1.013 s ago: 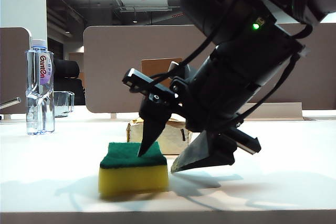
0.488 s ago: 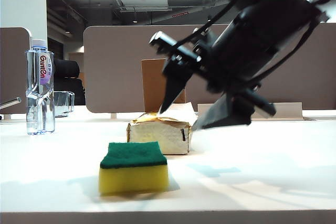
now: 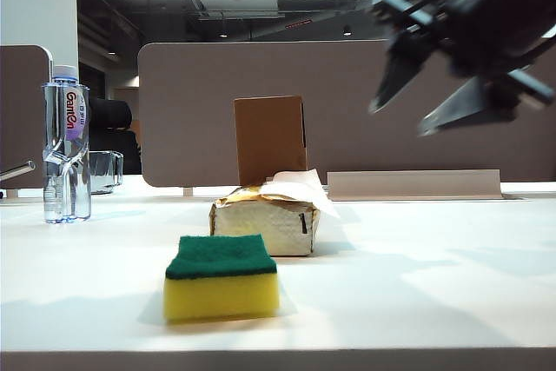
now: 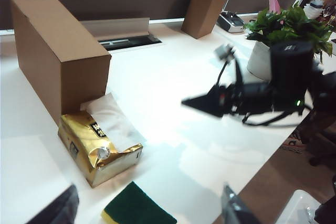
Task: Move the sponge from right to left to wipe the table, avoiding obstacles on the table, and finally reaching the bottle of mineral water.
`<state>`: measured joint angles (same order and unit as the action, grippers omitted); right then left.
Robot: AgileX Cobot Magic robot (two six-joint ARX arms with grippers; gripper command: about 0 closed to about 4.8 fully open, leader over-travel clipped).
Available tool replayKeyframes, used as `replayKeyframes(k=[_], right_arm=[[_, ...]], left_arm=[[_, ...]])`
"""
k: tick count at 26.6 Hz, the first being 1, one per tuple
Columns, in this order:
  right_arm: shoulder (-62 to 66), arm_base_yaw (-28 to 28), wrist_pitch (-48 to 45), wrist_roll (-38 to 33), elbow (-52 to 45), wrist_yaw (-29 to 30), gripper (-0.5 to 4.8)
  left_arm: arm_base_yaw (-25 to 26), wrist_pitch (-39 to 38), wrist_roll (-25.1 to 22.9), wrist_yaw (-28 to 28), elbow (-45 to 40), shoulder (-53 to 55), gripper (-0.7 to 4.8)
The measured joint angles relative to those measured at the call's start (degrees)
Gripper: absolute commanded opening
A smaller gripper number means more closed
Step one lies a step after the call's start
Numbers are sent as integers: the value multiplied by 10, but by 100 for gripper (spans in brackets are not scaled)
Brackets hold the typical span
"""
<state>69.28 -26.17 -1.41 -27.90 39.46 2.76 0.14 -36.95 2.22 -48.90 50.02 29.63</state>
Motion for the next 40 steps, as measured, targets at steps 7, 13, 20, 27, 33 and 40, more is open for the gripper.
replayKeyframes(k=[7,13,20,27,33,40], right_arm=[[-46,111,54,57,23,59,279],[-49,200,196,97,126,156,279],[-57,256,322,133,216,197,279],[-133,305,420,150,229,236,279],[-176,314,506,156,229,266,278],[-228,314,640,155,229,326,274]], left_arm=[[0,-8,0,0,0,0,341],[0,-11,0,0,0,0,341],[0,-12,0,0,0,0,341],[0,-13,0,0,0,-3,341],[0,-13,0,0,0,-3,341],[0,-38,0,0,0,-3,341]])
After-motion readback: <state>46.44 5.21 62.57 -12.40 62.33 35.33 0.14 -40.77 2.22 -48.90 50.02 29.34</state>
